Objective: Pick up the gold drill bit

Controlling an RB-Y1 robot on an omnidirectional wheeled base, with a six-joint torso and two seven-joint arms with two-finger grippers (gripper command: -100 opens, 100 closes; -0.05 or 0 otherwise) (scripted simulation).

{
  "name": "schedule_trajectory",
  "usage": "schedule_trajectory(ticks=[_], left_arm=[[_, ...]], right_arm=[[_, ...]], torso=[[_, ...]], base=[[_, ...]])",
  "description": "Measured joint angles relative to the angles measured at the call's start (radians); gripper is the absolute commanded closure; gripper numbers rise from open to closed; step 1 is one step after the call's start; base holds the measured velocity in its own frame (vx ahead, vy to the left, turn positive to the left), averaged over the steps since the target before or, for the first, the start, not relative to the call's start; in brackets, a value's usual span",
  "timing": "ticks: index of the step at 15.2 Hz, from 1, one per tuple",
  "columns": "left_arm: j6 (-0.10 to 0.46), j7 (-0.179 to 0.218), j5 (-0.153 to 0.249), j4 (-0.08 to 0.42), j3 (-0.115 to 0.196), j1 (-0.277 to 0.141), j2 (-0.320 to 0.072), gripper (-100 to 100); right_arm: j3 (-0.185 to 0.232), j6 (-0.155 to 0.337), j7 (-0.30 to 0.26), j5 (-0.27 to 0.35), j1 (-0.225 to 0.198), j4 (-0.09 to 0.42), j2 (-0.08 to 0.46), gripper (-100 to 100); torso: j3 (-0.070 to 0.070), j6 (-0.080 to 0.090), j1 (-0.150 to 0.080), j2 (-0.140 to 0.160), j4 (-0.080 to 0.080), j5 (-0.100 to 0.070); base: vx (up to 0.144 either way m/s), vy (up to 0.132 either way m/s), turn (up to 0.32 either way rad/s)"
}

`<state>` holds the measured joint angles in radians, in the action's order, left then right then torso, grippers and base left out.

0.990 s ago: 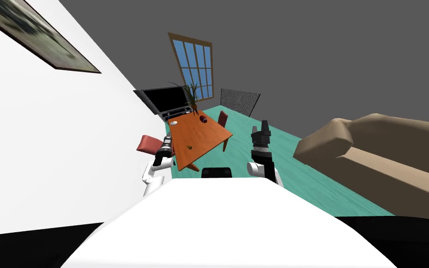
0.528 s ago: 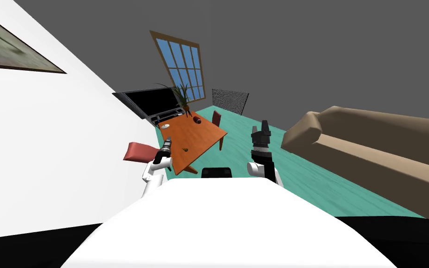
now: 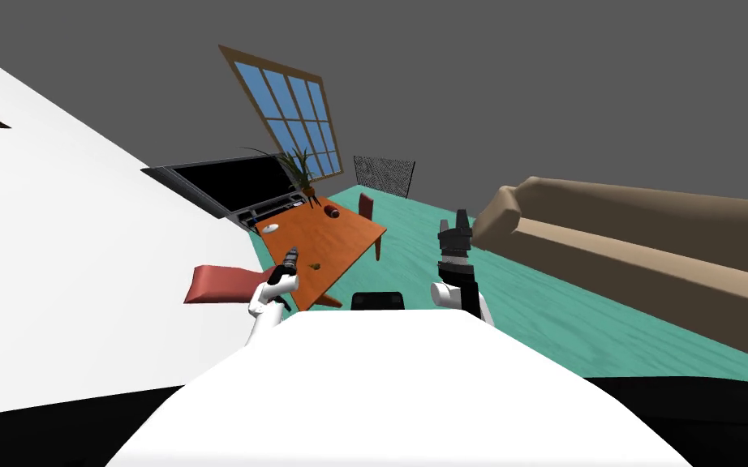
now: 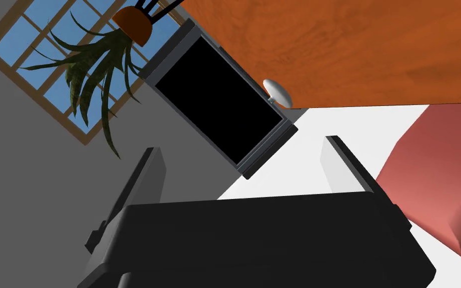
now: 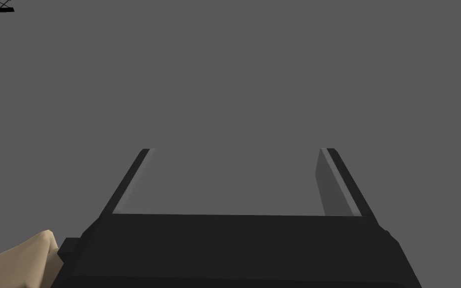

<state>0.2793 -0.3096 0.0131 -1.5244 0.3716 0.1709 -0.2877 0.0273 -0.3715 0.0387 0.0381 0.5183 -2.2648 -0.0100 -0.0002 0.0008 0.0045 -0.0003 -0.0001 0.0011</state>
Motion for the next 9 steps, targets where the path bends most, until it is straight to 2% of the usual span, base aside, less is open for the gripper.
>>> schedule_trajectory(ticks=[2,3,9], left_arm=[[0.032,0.0,0.005,0.054,0.01,-0.02,-0.016,-100],[0.053,0.001,0.01,0.055,0.013,-0.011,-0.021,-100],[0.148,0.001,0.008,0.169,0.038,-0.033,-0.033,-100]], right_arm=[[0.0,0.0,0.0,0.0,0.0,0.0,0.0,0],[0.0,0.0,0.0,0.0,0.0,0.0,0.0,0],[0.0,0.0,0.0,0.0,0.0,0.0,0.0,0]], torso=[[0.0,0.0,0.0,0.0,0.0,0.0],[0.0,-0.001,0.0,0.0,0.0,0.0],[0.0,-0.001,0.0,-0.001,0.0,0.0]], base=[[-0.034,0.018,-0.272],[-0.032,0.014,-0.302],[-0.025,0.014,-0.234]])
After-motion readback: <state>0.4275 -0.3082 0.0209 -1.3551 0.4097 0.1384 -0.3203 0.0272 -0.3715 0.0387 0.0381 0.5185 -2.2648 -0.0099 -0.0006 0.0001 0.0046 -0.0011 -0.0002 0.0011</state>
